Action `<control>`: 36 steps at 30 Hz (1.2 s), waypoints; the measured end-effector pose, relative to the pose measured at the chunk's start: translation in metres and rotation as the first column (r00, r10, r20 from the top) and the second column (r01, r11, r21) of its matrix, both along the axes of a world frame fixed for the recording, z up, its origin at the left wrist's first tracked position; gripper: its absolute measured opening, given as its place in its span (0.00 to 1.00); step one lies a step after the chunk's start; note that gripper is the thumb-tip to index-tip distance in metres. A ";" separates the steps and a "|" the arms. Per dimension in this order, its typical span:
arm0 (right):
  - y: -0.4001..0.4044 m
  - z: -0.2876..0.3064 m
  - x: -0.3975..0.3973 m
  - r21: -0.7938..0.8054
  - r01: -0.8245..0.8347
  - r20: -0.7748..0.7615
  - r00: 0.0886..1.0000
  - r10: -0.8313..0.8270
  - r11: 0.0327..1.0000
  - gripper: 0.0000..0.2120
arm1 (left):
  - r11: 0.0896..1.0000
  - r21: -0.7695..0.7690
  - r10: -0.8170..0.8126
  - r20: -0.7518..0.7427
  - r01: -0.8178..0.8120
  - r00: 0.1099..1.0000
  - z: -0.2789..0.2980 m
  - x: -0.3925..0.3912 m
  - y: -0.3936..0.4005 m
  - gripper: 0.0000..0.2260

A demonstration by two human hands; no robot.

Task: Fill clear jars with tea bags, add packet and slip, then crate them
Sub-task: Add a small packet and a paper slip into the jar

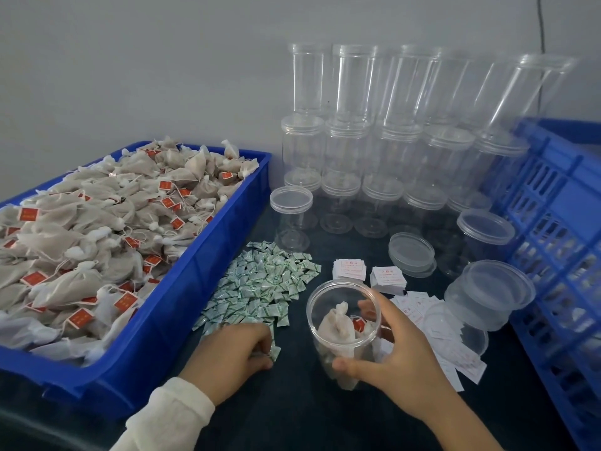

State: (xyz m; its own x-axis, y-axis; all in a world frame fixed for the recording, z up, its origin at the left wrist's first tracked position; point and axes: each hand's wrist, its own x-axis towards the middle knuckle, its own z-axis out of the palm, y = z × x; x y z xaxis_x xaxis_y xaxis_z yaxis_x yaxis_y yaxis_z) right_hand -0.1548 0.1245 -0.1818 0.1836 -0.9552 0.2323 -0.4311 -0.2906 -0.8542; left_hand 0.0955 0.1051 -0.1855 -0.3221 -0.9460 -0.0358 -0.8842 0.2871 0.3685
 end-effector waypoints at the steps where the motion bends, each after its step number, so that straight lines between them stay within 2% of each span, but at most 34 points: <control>1: 0.000 0.000 0.000 0.002 0.002 -0.001 1.000 -0.002 1.000 0.40 | 1.000 0.012 0.027 -0.107 -0.025 0.994 0.008 0.000 0.001 0.06; 4: 0.001 0.000 -0.001 0.008 0.008 0.003 1.000 -0.008 1.000 0.40 | 0.994 -0.036 0.076 -0.433 -0.102 0.898 0.047 -0.007 0.005 0.02; 6: 0.001 0.000 0.000 -0.002 0.003 0.006 1.000 -0.003 1.000 0.40 | 0.988 -0.119 0.021 -0.554 -0.104 0.832 0.075 -0.018 0.007 0.05; 7: 0.001 0.000 0.000 -0.011 -0.001 0.007 1.000 0.001 1.000 0.40 | 0.986 -0.150 -0.027 -0.565 -0.070 0.824 0.085 -0.025 0.008 0.06; 11: 0.002 0.000 0.001 0.004 -0.018 0.034 0.999 0.018 1.000 0.37 | 0.978 -0.179 -0.168 -0.381 0.105 0.909 0.096 -0.063 0.009 0.06; 18: 0.005 0.007 0.002 -0.019 -0.054 0.076 0.996 0.056 0.998 0.34 | 0.975 -0.197 -0.147 -0.225 0.103 0.963 0.071 -0.087 0.005 0.05; 23: 0.004 0.008 0.002 0.000 -0.061 0.086 0.994 0.061 0.998 0.35 | 0.946 -0.272 -0.186 -0.015 0.175 0.982 0.073 -0.088 -0.002 0.09; 25: 0.005 0.009 0.001 -0.005 -0.047 0.076 0.996 0.047 0.999 0.35 | 0.890 -0.422 -0.223 -0.078 0.170 0.972 0.079 -0.086 -0.008 0.07; 27: 0.007 0.009 -0.005 -0.008 -0.005 0.061 0.998 0.006 1.000 0.36 | 0.829 -0.560 -0.199 -0.297 -0.002 0.934 0.083 -0.082 -0.025 0.06; 28: 0.009 0.008 -0.010 -0.003 0.016 0.055 0.998 -0.015 1.000 0.37 | 0.810 -0.575 -0.161 -0.400 -0.110 0.902 0.082 -0.081 -0.037 0.05; 29: 0.010 0.007 -0.015 0.010 0.036 0.052 0.998 -0.036 0.999 0.39 | 0.819 -0.544 -0.106 -0.452 -0.180 0.886 0.078 -0.082 -0.051 0.05; 30: 0.011 0.006 -0.020 0.031 0.055 0.050 0.997 -0.057 0.998 0.40 | 0.841 -0.502 -0.049 -0.439 -0.200 0.897 0.072 -0.085 -0.067 0.06; 32: 0.013 0.004 -0.030 0.066 0.074 0.056 0.995 -0.078 0.995 0.43 | 0.901 -0.415 0.009 -0.274 -0.126 0.962 0.051 -0.099 -0.097 0.12; 34: 0.014 0.004 -0.038 0.062 0.083 0.062 0.994 -0.087 0.995 0.43 | 0.950 -0.312 -0.049 -0.106 0.014 0.993 0.027 -0.117 -0.119 0.16; 36: 0.015 0.004 -0.044 0.061 0.095 0.084 0.991 -0.100 0.994 0.42 | 0.966 -0.234 -0.113 0.018 0.114 0.993 0.007 -0.134 -0.134 0.15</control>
